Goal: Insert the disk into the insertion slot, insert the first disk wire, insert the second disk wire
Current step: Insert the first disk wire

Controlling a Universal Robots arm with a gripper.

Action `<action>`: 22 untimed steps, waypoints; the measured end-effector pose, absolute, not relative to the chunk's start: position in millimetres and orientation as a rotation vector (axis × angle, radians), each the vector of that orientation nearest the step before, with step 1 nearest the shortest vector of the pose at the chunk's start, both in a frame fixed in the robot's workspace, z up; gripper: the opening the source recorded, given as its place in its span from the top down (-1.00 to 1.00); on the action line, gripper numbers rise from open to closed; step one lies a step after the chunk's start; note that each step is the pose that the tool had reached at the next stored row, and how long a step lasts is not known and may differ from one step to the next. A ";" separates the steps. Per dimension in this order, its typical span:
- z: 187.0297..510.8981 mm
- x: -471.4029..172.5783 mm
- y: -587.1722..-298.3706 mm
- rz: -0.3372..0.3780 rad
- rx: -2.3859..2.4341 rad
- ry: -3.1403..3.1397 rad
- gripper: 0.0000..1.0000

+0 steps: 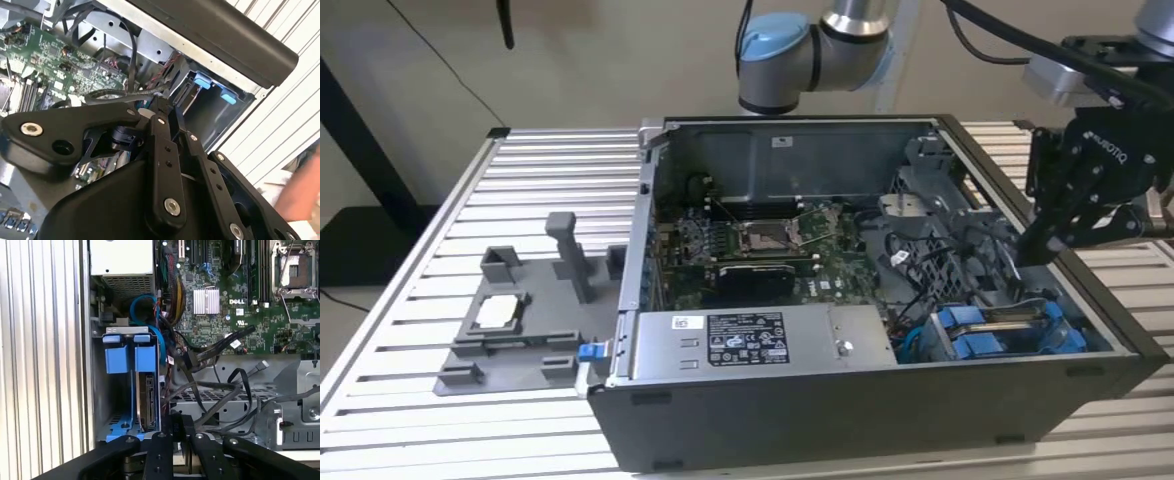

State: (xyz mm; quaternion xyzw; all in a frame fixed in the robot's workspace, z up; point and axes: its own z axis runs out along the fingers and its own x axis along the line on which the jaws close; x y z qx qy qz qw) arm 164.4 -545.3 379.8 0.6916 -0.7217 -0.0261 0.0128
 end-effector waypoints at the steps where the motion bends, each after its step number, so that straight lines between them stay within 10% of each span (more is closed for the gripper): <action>1: 379.4 164.8 -545.5 -0.090 2.151 -2.245 0.62; 22: 367.3 170.4 -549.7 -0.148 2.114 -2.220 0.62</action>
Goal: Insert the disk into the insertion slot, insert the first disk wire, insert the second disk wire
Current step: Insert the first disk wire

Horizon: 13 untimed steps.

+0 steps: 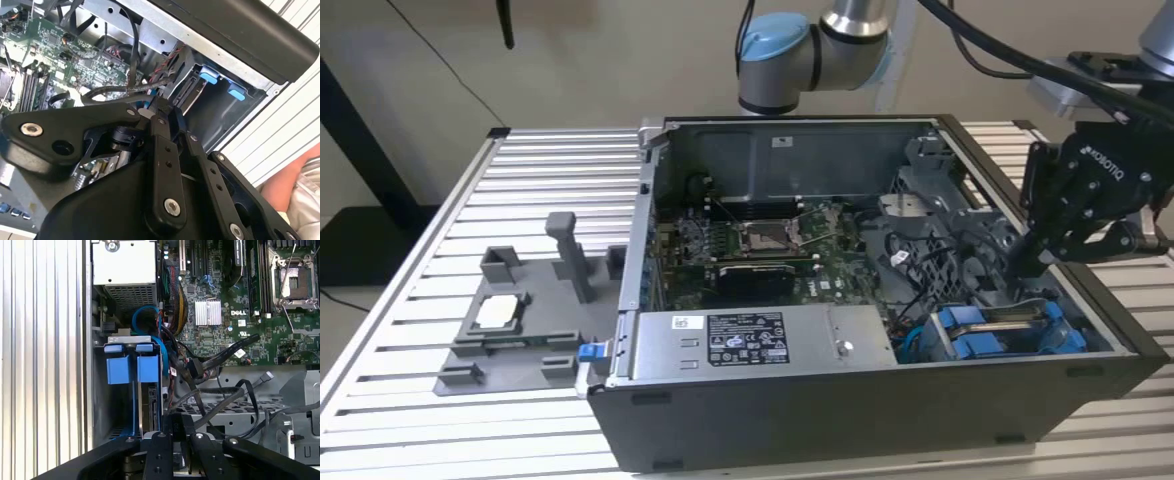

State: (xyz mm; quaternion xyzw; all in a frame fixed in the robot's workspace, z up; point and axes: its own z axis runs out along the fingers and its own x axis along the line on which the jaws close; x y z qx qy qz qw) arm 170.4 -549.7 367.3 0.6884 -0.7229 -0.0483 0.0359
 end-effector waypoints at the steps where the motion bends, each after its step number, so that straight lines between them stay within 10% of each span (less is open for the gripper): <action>1: 366.1 171.0 -551.0 -0.151 2.113 -2.219 0.62; 13: 356.2 183.8 -565.1 -0.207 2.082 -2.189 0.62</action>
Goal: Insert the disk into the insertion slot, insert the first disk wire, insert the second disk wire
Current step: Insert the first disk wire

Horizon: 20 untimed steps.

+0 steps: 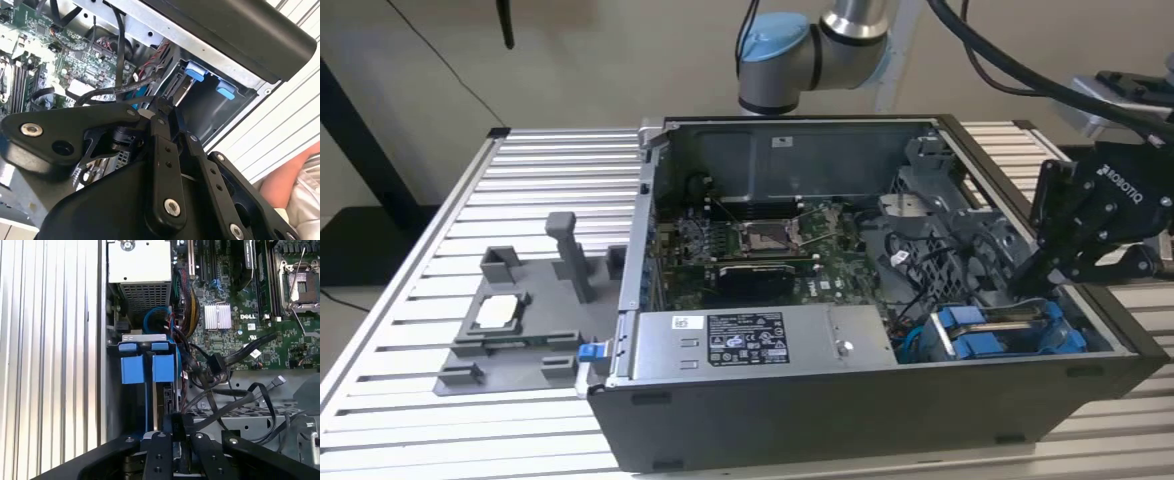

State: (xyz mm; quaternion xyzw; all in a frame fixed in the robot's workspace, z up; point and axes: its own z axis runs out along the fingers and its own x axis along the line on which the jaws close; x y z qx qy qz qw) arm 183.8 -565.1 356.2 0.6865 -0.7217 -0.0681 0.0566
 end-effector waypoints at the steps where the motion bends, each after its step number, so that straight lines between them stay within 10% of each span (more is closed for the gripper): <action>1: 354.8 184.9 -565.8 -0.208 2.082 -2.189 0.62; 20: 341.4 189.2 -565.3 -0.197 2.086 -2.200 0.62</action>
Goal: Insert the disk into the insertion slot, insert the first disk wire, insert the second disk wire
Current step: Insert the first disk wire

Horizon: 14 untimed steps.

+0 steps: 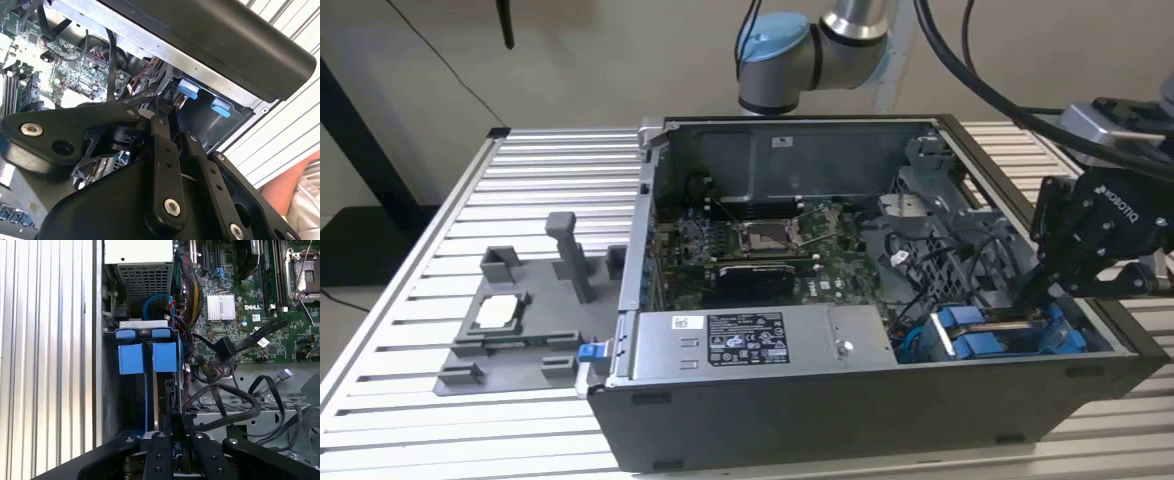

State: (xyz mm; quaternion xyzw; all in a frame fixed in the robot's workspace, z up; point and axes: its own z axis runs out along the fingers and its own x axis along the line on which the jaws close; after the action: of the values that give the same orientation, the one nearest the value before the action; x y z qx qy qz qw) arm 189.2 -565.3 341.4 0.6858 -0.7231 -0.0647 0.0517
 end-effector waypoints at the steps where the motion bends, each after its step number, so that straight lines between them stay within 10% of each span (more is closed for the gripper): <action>1: 341.2 189.3 -565.1 -0.197 2.086 -2.200 0.62; 14: 335.9 189.2 -565.0 -0.194 2.086 -2.201 0.62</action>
State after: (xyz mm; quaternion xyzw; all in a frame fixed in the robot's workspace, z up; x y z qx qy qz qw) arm 189.2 -565.0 335.9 0.6857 -0.7232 -0.0638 0.0514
